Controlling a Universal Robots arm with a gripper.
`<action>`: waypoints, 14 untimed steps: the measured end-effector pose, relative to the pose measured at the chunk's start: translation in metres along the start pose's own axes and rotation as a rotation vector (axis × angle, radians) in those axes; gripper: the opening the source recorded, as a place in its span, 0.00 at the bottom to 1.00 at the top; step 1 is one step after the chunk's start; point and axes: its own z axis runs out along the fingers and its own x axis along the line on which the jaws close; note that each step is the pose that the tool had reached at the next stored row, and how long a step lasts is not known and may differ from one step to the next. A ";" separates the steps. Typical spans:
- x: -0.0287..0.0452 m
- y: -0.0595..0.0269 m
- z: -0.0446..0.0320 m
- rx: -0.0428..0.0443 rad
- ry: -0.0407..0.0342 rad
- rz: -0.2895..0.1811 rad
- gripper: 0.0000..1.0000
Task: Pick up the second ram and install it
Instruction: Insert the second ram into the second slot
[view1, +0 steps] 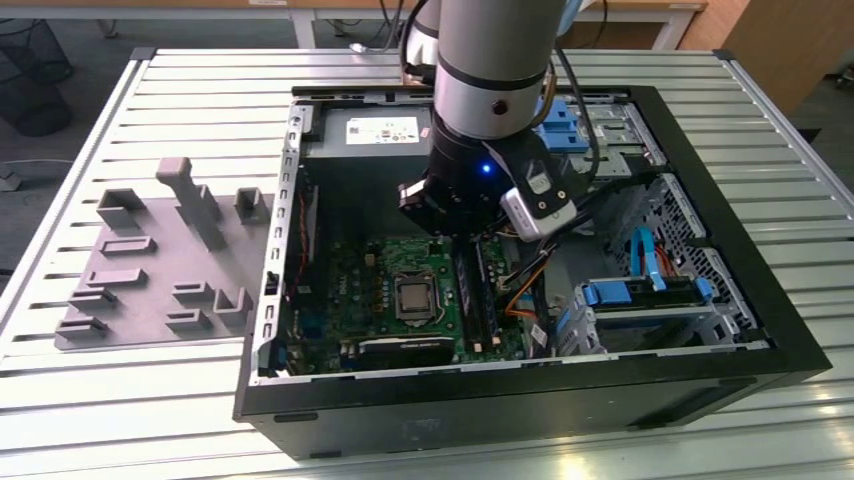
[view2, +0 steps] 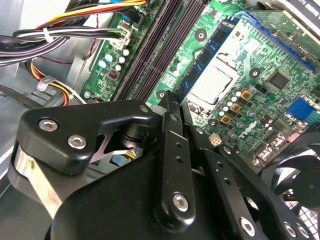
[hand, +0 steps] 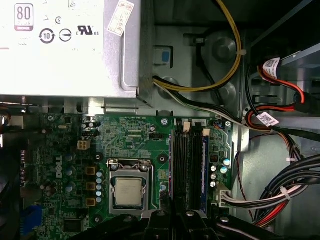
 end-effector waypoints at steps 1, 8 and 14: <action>0.0000 0.0000 0.0006 0.0000 0.0000 0.000 0.14; 0.0000 0.0000 0.0040 0.0005 0.0002 0.000 0.14; 0.0000 0.0000 0.0013 -0.0006 0.0000 0.000 0.14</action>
